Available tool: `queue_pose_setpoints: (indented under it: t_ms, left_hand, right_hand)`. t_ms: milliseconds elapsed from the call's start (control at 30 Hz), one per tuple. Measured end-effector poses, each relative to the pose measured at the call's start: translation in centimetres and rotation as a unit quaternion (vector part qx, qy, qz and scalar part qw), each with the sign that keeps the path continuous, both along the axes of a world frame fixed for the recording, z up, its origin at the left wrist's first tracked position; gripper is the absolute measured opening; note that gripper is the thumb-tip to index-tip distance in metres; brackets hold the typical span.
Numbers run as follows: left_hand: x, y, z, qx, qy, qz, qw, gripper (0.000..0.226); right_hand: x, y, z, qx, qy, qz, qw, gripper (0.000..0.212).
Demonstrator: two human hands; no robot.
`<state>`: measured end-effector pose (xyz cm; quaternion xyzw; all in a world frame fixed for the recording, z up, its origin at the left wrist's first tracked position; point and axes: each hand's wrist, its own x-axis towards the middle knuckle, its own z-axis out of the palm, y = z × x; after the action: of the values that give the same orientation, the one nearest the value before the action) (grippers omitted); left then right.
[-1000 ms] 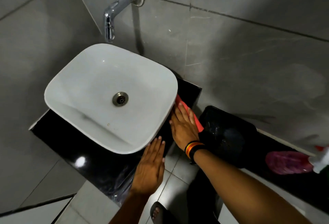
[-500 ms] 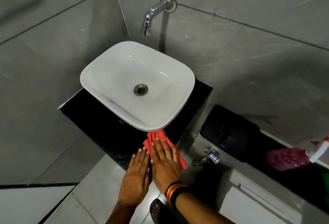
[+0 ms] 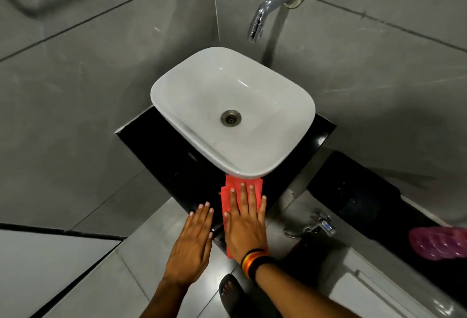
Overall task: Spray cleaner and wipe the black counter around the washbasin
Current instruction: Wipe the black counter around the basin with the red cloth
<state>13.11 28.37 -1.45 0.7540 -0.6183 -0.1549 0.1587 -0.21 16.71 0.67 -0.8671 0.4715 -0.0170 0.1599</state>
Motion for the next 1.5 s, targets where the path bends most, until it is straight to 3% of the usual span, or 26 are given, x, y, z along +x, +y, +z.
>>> queue_pose_setpoints:
  t_ms: [167, 300, 433, 567, 767, 1000, 1167, 1500]
  left_hand:
    - [3.2, -0.4, 1.1, 0.009, -0.006, -0.02, 1.0, 0.061]
    - [5.8, -1.2, 3.3, 0.028, -0.011, -0.023, 0.999, 0.066]
    - [6.7, -3.4, 5.4, -0.007, -0.039, -0.071, 0.997, 0.061]
    - [4.4, -6.9, 5.2, -0.012, -0.046, -0.208, 0.977, 0.057]
    - [2.3, -7.9, 2.7, 0.038, 0.004, -0.179, 0.983, 0.056]
    - [9.1, -9.9, 2.2, 0.022, -0.018, -0.297, 0.955, 0.06]
    - [17.6, -12.5, 2.8, 0.048, -0.049, -0.276, 0.959, 0.061]
    - [30.1, -16.6, 3.5, 0.055, -0.09, -0.122, 0.987, 0.066]
  right_hand:
    - [7.2, 2.1, 2.0, 0.137, -0.054, -0.189, 0.971, 0.08]
    - [10.0, 1.6, 3.0, 0.222, -0.117, -0.218, 0.943, 0.09]
    - [6.0, 2.4, 1.7, 0.132, -0.187, -0.209, 0.951, 0.078]
    - [2.8, 1.7, 0.1, 0.029, -0.231, -0.223, 0.946, 0.062]
    - [3.4, 1.4, -1.4, 0.013, -0.201, -0.242, 0.949, 0.066]
    - [3.9, 1.4, -2.0, -0.04, -0.131, -0.243, 0.96, 0.072]
    - [4.3, 0.9, -2.4, -0.055, -0.076, -0.24, 0.966, 0.074]
    - [4.6, 1.0, -4.4, -0.093, -0.049, -0.244, 0.964, 0.078]
